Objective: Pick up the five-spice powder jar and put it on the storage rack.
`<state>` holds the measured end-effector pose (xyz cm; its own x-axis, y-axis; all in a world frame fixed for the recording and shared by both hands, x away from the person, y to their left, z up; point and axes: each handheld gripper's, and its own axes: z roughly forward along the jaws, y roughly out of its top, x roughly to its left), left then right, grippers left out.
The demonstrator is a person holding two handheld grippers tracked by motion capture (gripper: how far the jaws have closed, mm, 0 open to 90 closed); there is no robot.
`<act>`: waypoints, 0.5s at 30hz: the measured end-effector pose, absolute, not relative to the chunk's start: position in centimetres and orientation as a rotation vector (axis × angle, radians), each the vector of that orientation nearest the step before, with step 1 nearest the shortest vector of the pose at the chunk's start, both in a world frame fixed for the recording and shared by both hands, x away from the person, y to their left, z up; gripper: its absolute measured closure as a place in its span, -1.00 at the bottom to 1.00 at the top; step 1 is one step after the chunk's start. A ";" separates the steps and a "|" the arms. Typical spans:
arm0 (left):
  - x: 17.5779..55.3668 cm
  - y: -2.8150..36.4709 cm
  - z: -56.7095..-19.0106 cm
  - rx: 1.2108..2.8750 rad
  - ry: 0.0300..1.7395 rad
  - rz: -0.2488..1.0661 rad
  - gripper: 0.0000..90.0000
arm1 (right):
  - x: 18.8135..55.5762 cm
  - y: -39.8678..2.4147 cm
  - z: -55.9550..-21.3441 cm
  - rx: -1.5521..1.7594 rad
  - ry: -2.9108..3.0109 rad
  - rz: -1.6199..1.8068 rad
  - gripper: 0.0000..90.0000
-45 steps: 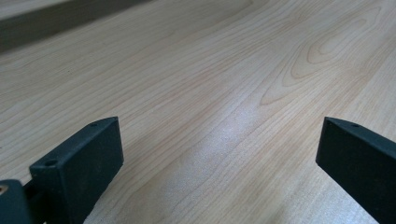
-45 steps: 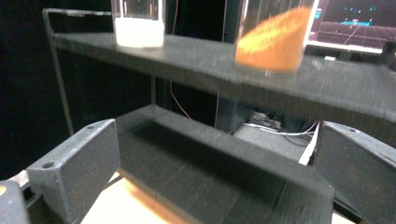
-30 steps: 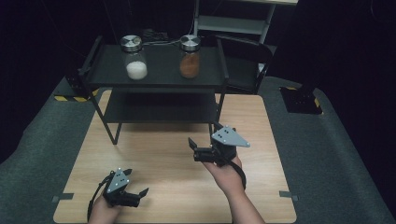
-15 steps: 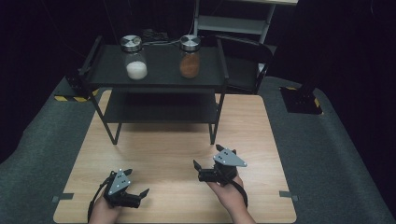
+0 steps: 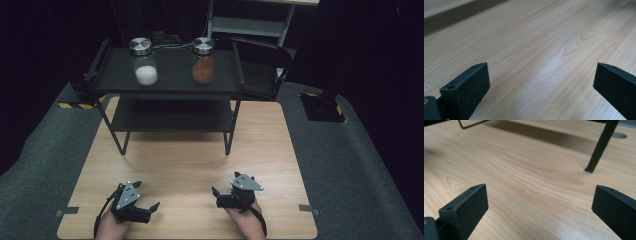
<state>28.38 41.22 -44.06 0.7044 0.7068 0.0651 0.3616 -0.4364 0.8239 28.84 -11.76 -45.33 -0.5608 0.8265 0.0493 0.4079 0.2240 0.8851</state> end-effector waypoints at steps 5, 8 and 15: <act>28.4 41.1 -44.0 2.066 0.810 0.518 -0.98 | 28.3 -12.1 -45.9 1.144 2.076 1.272 -1.00; 28.4 41.1 -44.0 2.066 0.812 0.515 -0.98 | 28.1 -12.2 -46.0 1.144 2.079 1.266 -1.00; 28.6 41.3 -44.0 2.067 0.808 0.501 -0.98 | 27.3 -12.9 -46.3 1.155 2.060 1.263 -1.00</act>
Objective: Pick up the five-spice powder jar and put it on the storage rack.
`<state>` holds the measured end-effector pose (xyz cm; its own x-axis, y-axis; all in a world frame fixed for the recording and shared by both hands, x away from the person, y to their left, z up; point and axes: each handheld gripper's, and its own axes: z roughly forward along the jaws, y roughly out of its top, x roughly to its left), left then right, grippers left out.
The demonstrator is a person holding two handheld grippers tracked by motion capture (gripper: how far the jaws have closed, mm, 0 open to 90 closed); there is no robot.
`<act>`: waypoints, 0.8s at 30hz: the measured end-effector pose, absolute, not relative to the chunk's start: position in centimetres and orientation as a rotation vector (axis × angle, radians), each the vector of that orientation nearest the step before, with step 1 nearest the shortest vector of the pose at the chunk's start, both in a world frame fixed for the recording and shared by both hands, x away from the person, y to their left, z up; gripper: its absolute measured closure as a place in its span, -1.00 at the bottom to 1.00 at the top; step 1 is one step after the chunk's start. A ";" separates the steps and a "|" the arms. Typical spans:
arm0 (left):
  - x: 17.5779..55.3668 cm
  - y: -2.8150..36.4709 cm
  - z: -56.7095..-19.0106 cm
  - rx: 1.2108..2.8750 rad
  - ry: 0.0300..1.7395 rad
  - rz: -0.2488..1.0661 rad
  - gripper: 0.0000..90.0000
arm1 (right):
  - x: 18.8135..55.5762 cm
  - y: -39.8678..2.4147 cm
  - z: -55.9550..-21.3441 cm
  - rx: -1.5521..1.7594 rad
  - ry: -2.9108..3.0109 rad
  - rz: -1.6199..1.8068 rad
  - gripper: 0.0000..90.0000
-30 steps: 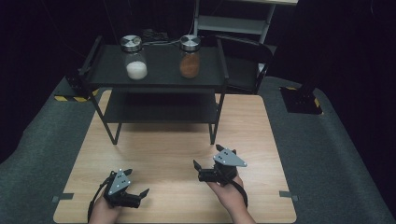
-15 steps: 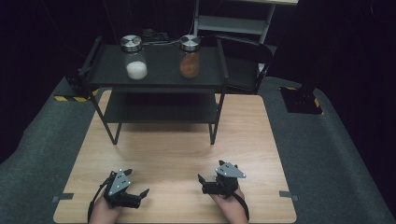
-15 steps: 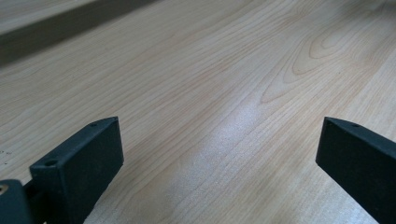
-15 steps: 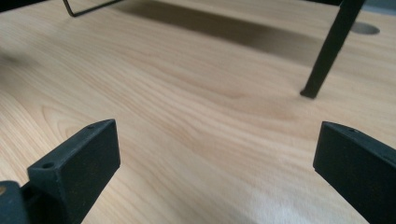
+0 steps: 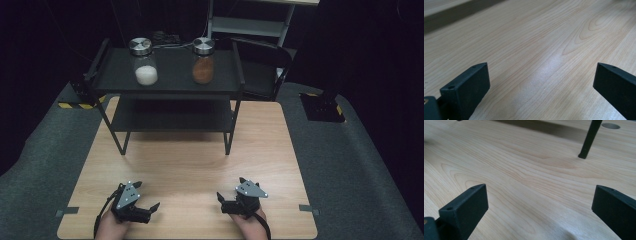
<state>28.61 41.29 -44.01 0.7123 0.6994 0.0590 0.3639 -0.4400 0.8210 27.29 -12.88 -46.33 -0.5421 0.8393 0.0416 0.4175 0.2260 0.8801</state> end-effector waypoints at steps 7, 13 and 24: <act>28.6 41.3 -44.0 2.071 0.799 0.498 -0.98 | 26.3 -13.6 -46.3 1.172 2.032 1.242 -1.00; 28.6 41.0 -43.9 2.096 0.771 0.510 -0.98 | 26.1 -14.4 -46.5 1.223 1.997 1.260 -1.00; 28.3 40.4 -43.7 2.128 0.747 0.519 -0.98 | 26.3 -13.3 -46.1 1.155 2.048 1.200 -1.00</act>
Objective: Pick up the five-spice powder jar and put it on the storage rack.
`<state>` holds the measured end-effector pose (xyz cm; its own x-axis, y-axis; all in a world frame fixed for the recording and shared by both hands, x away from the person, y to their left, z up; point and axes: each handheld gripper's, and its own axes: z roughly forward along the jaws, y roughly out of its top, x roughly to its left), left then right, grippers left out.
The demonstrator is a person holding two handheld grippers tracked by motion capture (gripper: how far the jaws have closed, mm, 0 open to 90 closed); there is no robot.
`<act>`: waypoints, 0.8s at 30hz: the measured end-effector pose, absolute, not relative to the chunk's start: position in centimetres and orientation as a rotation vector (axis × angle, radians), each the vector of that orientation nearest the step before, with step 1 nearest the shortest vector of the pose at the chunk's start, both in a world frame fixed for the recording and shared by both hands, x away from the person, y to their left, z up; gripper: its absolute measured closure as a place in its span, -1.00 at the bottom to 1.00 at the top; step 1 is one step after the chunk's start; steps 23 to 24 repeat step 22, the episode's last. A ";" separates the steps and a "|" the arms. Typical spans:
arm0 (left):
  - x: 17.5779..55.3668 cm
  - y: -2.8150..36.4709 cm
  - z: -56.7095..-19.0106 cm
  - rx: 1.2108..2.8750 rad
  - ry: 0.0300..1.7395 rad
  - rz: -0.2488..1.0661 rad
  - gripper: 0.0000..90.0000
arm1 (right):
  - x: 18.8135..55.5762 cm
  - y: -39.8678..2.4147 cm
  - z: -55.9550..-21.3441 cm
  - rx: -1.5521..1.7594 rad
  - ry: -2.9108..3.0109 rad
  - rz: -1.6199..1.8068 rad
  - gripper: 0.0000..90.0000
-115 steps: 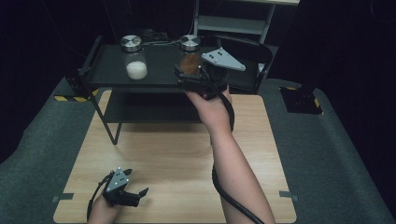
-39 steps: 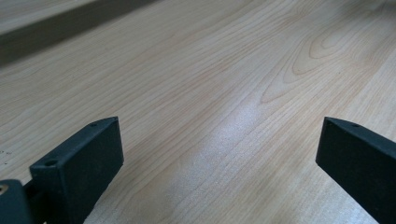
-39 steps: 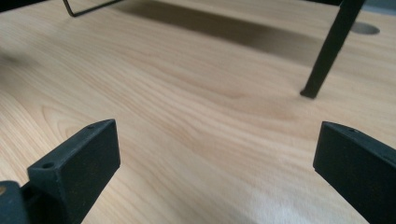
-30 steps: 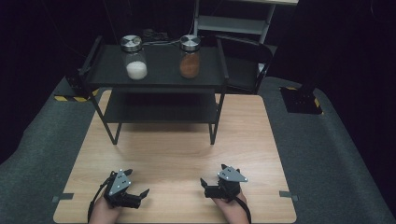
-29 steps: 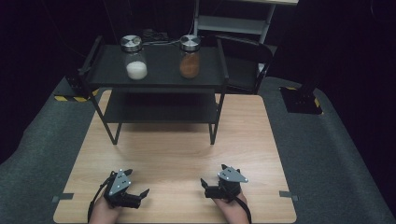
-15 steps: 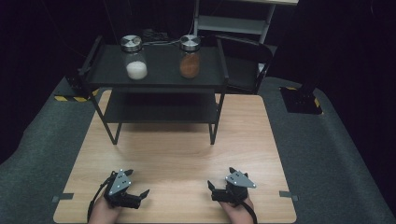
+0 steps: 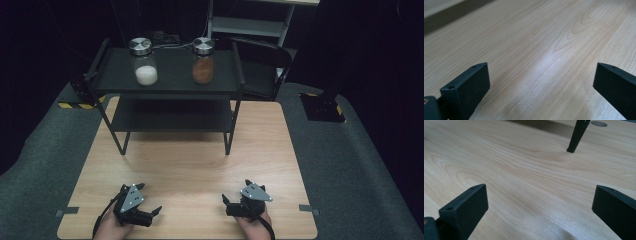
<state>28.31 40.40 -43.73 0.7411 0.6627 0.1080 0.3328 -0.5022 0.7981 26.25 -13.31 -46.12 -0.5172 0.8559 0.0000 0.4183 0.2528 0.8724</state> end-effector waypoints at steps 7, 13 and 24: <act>28.8 40.6 -43.6 2.120 0.784 0.486 -0.98 | 26.4 -13.0 -46.0 1.141 2.062 1.183 -1.00; 28.7 40.5 -43.6 2.131 0.773 0.487 -0.97 | 26.5 -13.1 -46.0 1.152 2.063 1.188 -1.00; 30.0 40.7 -43.5 2.131 0.787 0.430 -0.88 | 26.0 -12.9 -46.0 1.131 2.060 1.182 -0.99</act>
